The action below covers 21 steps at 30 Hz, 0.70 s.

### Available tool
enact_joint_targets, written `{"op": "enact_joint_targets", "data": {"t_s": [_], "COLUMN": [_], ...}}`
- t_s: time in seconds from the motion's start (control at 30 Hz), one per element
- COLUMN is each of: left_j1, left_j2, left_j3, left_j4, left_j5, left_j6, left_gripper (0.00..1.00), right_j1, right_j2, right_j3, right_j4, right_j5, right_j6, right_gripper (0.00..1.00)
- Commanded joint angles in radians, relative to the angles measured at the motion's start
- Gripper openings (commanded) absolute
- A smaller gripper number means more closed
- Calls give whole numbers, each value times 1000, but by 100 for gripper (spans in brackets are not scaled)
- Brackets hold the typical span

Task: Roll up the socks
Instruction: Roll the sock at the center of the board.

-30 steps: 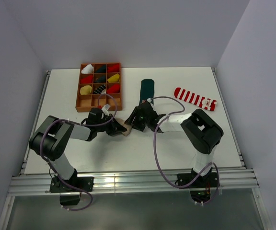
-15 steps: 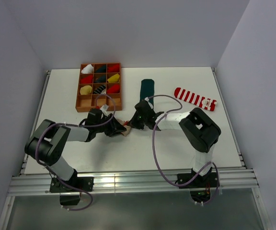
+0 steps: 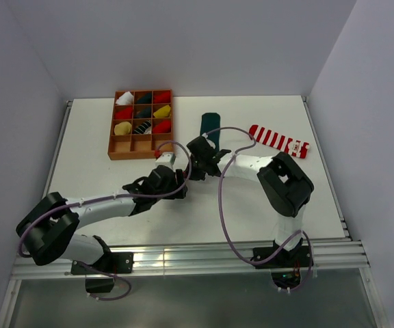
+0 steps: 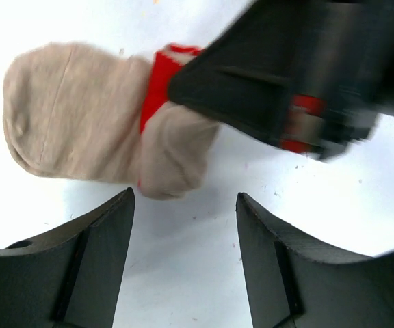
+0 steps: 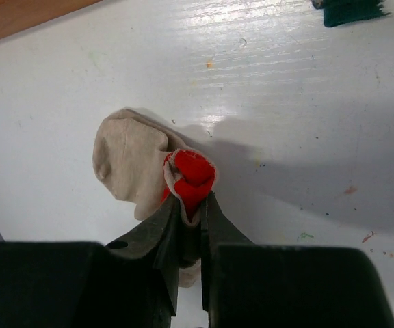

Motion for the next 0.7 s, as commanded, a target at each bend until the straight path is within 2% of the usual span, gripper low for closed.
{"op": "enact_joint_targets", "data": {"t_s": [0.0,0.13,0.23,0.67], "left_j1": [-80,-158,-197,-243], "left_j2": [-24,15,66,262], "left_j3": [56,89,112,179], "left_j4": [-17,2,8,-32], "left_j5": [-254,-378,-419,-469], "left_j6": [128,191,219,242], "left_gripper": [66,64,64,57], "right_j1": [11,14,14,14], "right_j2": [32,43,45,52], "right_j3": [54,69,74,94], "right_j4": [-68,-82,-83,-103], "right_j5": [14,5,-1,-26], "right_j6": [-24,-29,-29,-29], "right_gripper": [0,0,0,0]}}
